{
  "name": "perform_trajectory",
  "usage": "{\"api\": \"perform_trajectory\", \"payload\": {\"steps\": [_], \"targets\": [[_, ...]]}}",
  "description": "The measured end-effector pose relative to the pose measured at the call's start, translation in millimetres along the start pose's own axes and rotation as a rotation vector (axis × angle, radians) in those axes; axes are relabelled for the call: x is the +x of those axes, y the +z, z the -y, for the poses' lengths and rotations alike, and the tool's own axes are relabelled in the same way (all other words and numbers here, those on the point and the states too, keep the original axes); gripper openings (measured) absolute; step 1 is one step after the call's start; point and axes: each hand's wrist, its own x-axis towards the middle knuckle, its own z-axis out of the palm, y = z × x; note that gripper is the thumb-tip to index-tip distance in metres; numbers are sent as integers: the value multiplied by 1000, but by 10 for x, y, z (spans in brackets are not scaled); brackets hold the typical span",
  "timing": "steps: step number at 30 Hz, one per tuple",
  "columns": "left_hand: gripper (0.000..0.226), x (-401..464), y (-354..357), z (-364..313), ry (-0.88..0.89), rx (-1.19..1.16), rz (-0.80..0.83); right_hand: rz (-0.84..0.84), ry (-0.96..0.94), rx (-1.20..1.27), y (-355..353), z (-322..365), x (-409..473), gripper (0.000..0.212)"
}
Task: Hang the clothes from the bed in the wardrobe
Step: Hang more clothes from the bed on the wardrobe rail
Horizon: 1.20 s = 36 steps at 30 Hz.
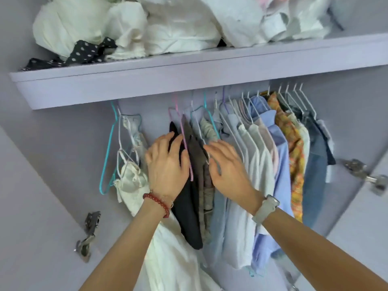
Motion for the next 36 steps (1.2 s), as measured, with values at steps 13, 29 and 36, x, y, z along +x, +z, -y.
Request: {"api": "perform_trajectory", "payload": {"steps": [13,29,36], "targets": [[45,-2032,1418,-2694,709,-203,802,-5,1011,-661,-2163,-1004,-3710,41],[38,-3856,1047,-5207,1345,-862,1301,-468,1922,-785,-3436,86,-5894,38],[38,-4641,903,-6651,1362,-930,1357,-714,2019,-720,-4348,-137,-6875,40]]}}
